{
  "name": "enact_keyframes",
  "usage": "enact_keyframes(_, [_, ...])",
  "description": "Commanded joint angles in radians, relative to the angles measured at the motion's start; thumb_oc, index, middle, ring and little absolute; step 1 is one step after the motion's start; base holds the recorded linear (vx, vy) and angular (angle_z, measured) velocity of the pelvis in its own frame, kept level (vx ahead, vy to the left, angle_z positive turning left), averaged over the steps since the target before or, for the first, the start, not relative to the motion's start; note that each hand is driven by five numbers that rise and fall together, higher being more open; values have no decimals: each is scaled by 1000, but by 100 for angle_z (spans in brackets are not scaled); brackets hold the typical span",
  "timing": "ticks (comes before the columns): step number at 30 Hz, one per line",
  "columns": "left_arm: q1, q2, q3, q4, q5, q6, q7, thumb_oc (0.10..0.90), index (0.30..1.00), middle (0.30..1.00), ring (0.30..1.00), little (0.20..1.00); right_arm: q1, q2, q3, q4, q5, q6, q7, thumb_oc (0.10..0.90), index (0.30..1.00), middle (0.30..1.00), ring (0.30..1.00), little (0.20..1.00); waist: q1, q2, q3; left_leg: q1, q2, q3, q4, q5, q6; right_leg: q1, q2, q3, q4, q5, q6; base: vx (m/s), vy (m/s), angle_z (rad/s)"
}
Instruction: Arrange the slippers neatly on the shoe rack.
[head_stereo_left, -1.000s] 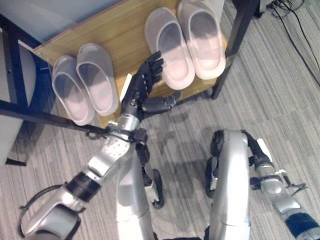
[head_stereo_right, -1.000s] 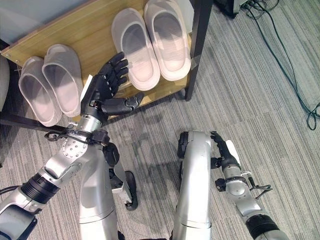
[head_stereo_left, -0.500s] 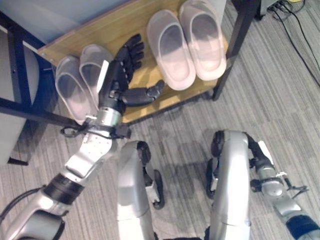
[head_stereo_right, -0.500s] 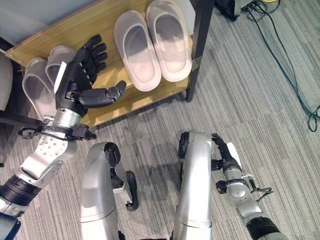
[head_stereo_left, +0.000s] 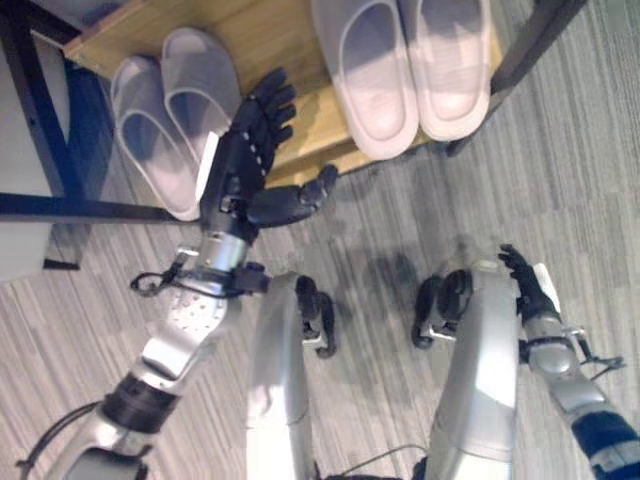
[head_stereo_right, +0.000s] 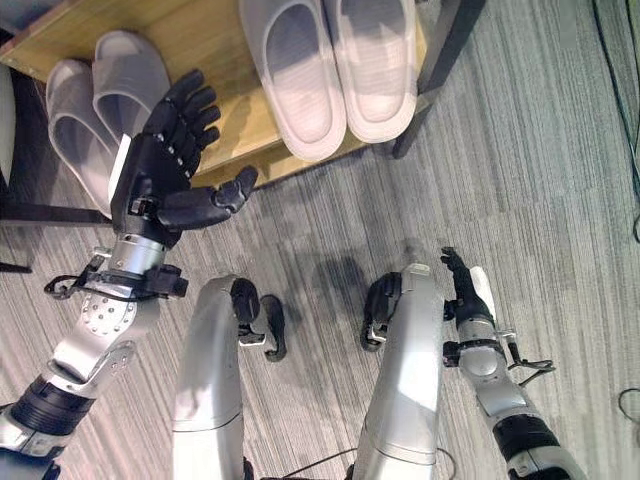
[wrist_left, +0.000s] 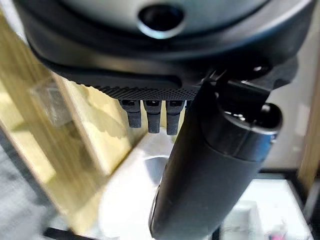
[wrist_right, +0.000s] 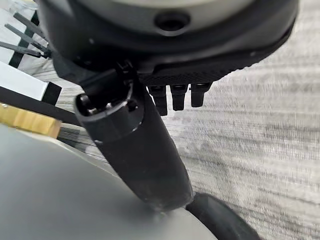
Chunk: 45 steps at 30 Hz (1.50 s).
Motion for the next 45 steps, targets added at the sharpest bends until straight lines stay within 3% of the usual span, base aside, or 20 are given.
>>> enact_keyframes(1, [16,-23,6,-57,65,-70,-49,800,900,900,900,900,-81,4,-14,-71,-19,-103,-15,800,900,900,900,900,9,20,-41,-35,-40,-61,-256,173,24,134,-59,19,-136,-9,94,-277,-41,26])
enact_keyframes(2, [65,-56,-11,-25,72,-65,-73,800,900,900,900,900,-75,22,-8,-59,-22,-110,-15,800,900,900,900,900,11,12,-59,37,-46,-60,-378,220,20,205,-54,-9,-258,27,91,-114,-29,16])
enact_keyframes(3, [66,-56,-11,-24,72,-65,-73,800,900,900,900,900,-74,22,-7,-59,-22,-111,-16,800,900,900,900,900,10,13,-57,45,-47,-61,-387,224,20,213,-54,-12,-267,31,90,-153,-61,18])
enact_keyframes(5, [135,-97,-57,67,94,-51,-123,800,900,900,900,900,-63,57,9,-38,-24,-117,-5,800,900,900,900,900,12,-1,-81,171,-60,-66,-569,299,13,346,-41,-54,-454,94,86,-121,-68,24])
enact_keyframes(6, [135,-97,-58,69,94,-53,-123,800,900,900,900,900,-62,57,9,-38,-24,-117,-5,800,900,900,900,900,12,1,-78,180,-60,-67,-578,303,13,356,-41,-57,-463,98,85,-93,-59,15])
enact_keyframes(8, [173,-109,-83,127,137,-44,-150,800,900,900,900,900,-53,79,17,-5,-23,-125,3,800,900,900,900,900,18,-4,-93,275,-63,-81,-710,357,11,443,-31,-88,-595,135,85,-37,-51,16])
enact_keyframes(10, [232,-114,-108,215,204,-36,-181,800,900,900,900,900,-18,103,19,-4,-20,-132,21,800,900,900,900,900,26,-18,-120,417,-52,-116,-915,463,9,580,-17,-137,-796,227,84,-85,-42,15])
enact_keyframes(11, [247,-118,-116,249,227,-32,-189,800,900,900,900,900,-3,115,24,-7,-18,-133,29,800,900,900,900,900,30,-22,-127,471,-47,-121,-985,491,4,629,-7,-158,-847,245,91,19,-27,6])
enact_keyframes(12, [249,-119,-117,251,227,-33,-189,800,900,900,900,900,-1,115,24,-7,-19,-133,29,800,900,900,900,900,28,-23,-127,485,-47,-122,-970,453,1,645,-6,-153,-835,212,101,55,-23,8])
enact_keyframes(13, [265,-127,-128,293,253,-31,-192,800,900,900,900,900,17,126,27,-6,-20,-133,35,800,900,900,900,900,34,-24,-136,549,-51,-126,-1070,516,0,702,13,-188,-920,270,100,78,-35,7])
enact_keyframes(14, [282,-138,-129,343,271,-25,-199,800,900,900,900,900,32,139,31,-11,-22,-130,43,800,900,900,900,900,34,-29,-148,615,-47,-125,-1138,539,-7,769,21,-206,-989,295,110,50,-50,9])
enact_keyframes(22, [421,-228,-83,685,385,17,-223,800,900,900,900,900,174,208,56,-28,-32,-109,131,800,900,900,900,900,53,-50,-261,1082,-18,-124,-1588,691,-58,1257,92,-330,-1437,402,147,236,-58,13])
enact_keyframes(27, [458,-301,-21,931,463,43,-189,800,900,900,900,900,209,252,84,-63,-43,-102,179,800,900,900,900,900,55,-66,-353,1283,7,-101,-1752,726,-71,1470,134,-346,-1633,453,167,198,-8,10])
enact_keyframes(30, [463,-325,-4,1030,514,49,-168,800,900,900,900,900,225,271,110,-102,-40,-105,218,800,900,900,900,900,58,-72,-394,1335,2,-87,-1778,721,-74,1537,148,-342,-1694,465,170,146,4,-1])
enact_keyframes(36, [461,-380,9,1167,538,59,-165,800,900,900,900,900,243,310,176,-163,-7,-110,290,800,900,900,900,900,66,-77,-450,1385,-8,-75,-1778,709,-82,1621,162,-340,-1757,472,170,76,1,-4])
enact_keyframes(45, [459,-440,-1,1288,554,72,-167,800,900,900,900,900,190,318,269,-299,11,-118,338,800,900,900,900,900,89,-75,-485,1422,-8,-68,-1778,700,-89,1673,162,-339,-1802,477,171,25,-8,3])
